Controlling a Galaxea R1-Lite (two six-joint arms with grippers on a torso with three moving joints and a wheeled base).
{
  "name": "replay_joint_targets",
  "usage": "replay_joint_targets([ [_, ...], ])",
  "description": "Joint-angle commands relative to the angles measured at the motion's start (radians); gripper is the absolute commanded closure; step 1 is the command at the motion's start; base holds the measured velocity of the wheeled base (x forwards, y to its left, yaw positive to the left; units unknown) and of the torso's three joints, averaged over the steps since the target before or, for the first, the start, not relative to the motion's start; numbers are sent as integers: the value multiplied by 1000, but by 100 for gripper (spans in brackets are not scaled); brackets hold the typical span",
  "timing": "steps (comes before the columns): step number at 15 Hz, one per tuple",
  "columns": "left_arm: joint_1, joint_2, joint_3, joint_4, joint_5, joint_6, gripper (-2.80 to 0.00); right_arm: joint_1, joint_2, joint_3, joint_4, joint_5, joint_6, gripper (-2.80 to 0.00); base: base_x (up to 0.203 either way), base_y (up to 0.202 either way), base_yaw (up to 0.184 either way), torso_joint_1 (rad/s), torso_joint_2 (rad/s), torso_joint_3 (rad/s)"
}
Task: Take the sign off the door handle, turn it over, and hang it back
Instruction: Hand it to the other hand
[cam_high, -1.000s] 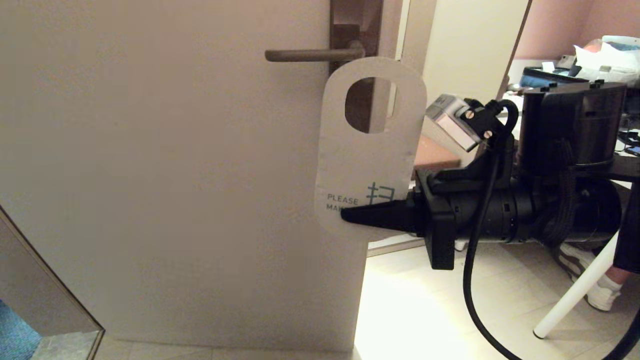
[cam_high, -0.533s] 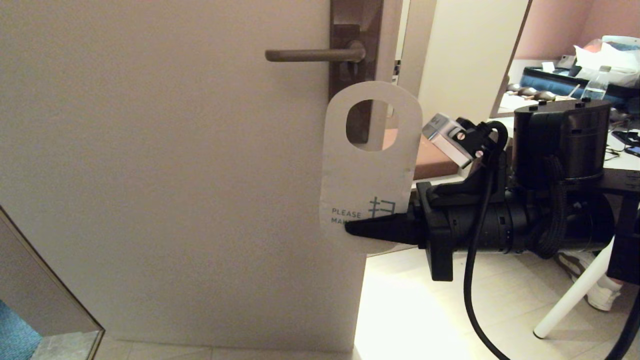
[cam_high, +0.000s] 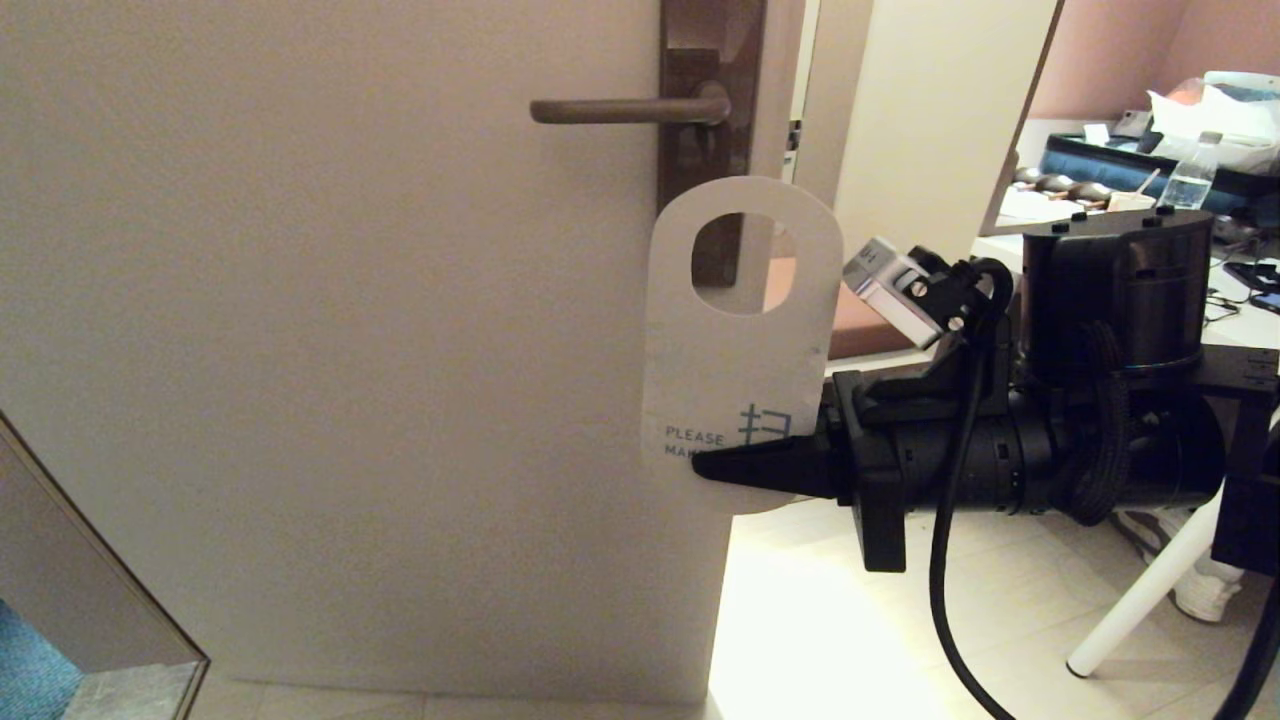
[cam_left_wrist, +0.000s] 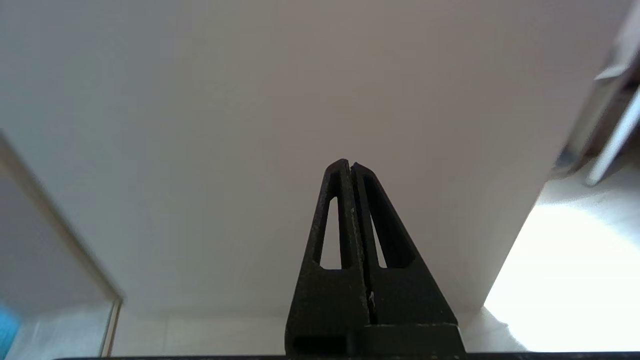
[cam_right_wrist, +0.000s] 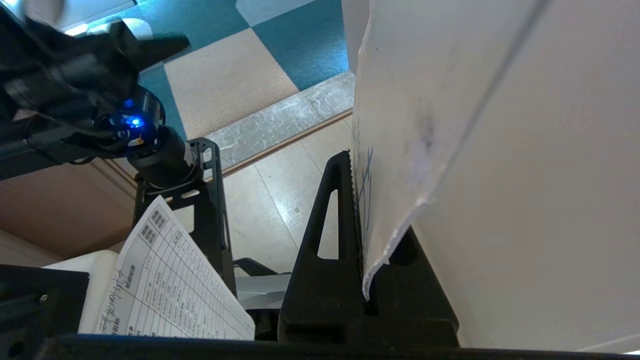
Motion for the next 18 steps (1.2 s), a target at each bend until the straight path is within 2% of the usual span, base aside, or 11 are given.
replay_joint_targets([
  [1,0,50,-64,14,-16,0,0,0,3,-1,-2,5,0,0,0,0,0,0,0,0],
  [3,-5,151,-132,14,-48,-5,0,0,1,0,-2,6,0,0,0,0,0,0,0,0],
  [5,-44,274,-206,-5,-84,-19,0,0,3,5,-2,8,-22,0,0,0,0,0,0,0],
  [8,-164,491,-304,-105,-103,-96,0,0,2,11,-1,9,-51,0,0,0,0,0,0,0],
  [11,-230,699,-370,-260,-129,-182,0,0,0,11,-2,9,-52,0,0,0,0,0,0,0],
  [12,-244,749,-378,-326,-162,-213,0,0,0,10,-2,9,-52,0,0,0,0,0,0,0],
  [14,-258,825,-388,-428,-328,-282,0,0,1,8,-2,12,-54,0,0,0,0,0,0,0],
  [15,-260,854,-390,-453,-380,-295,0,0,1,8,-2,14,-54,0,0,0,0,0,0,0],
  [18,-261,966,-386,-561,-441,-302,0,0,3,11,-1,52,-54,0,0,0,0,0,0,0],
])
